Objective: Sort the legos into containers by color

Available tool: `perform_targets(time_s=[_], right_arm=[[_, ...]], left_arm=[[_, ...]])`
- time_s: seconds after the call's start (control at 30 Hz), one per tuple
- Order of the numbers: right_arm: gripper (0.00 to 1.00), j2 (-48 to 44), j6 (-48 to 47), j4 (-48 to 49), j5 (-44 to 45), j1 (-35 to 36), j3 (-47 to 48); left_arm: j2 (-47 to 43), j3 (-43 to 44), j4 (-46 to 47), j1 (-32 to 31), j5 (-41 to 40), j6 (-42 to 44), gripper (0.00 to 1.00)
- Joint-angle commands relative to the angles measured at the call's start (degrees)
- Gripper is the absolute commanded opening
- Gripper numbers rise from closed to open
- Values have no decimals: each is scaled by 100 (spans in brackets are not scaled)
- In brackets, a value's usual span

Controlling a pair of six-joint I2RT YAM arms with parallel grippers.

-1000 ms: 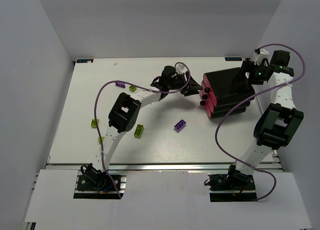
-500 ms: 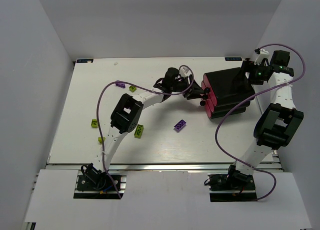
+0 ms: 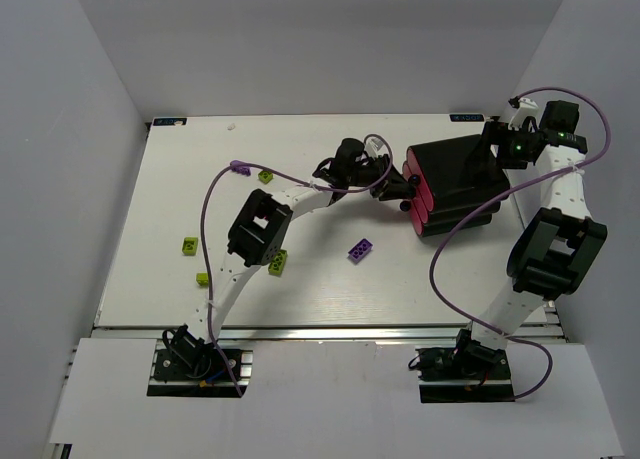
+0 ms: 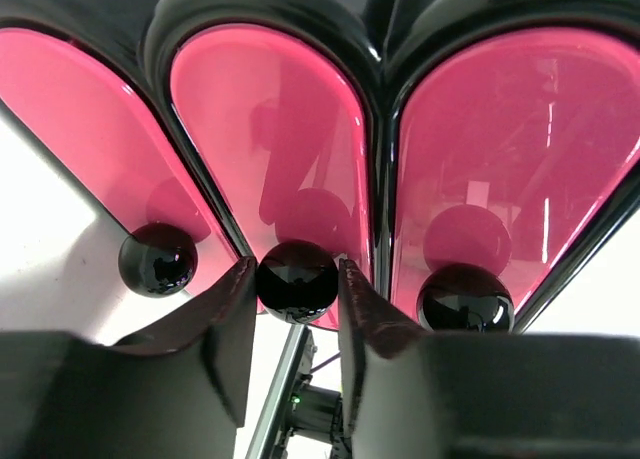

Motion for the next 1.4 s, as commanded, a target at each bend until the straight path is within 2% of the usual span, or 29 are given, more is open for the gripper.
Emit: perform_targets(time_s=[0.0, 0.1, 0.2, 0.4, 0.63, 0.73, 0.83, 0.87, 0.9, 1.2, 1.27, 1.37], right_arm=[[89, -199, -49, -315, 77, 36, -127], [88, -182, -49, -306, 147, 36, -127], [88, -182, -67, -280, 227, 27, -127], [88, -164, -76, -236, 367, 27, -136], [88, -138, -84, -219, 526, 9, -119], [89, -147, -137, -236, 482, 27, -110], [89, -173, -155, -236, 420, 35, -84], [89, -191, -146, -236, 403, 27, -57], [89, -191, -146, -236, 403, 35, -57], [89, -314, -410, -307, 797, -17, 294], [89, -340, -488, -307, 982, -44, 399], [89, -323, -620, -385, 1053, -131, 601]], left_arm=[[-79, 85, -75, -81, -33, 50, 32], [-280, -178, 65, -81, -42, 42, 21], [-674, -740, 241, 32, -51, 77, 18], [-1282, -1574, -12, 305, -51, 542, 18], [-1608, -2077, -233, 472, -95, 850, 18], [-1643, -2095, -338, 472, -104, 929, 25], [-1643, -1963, -505, 472, -130, 1008, 38], [-1678, -1945, -653, 525, -182, 1069, 47], [-1713, -1928, -724, 525, -200, 1070, 49], [-2785, -2674, -1744, 955, -727, 1842, 63], [-3093, -2771, -2085, 1044, -964, 2018, 71], [-3357, -2885, -2201, 1219, -1044, 2195, 74]])
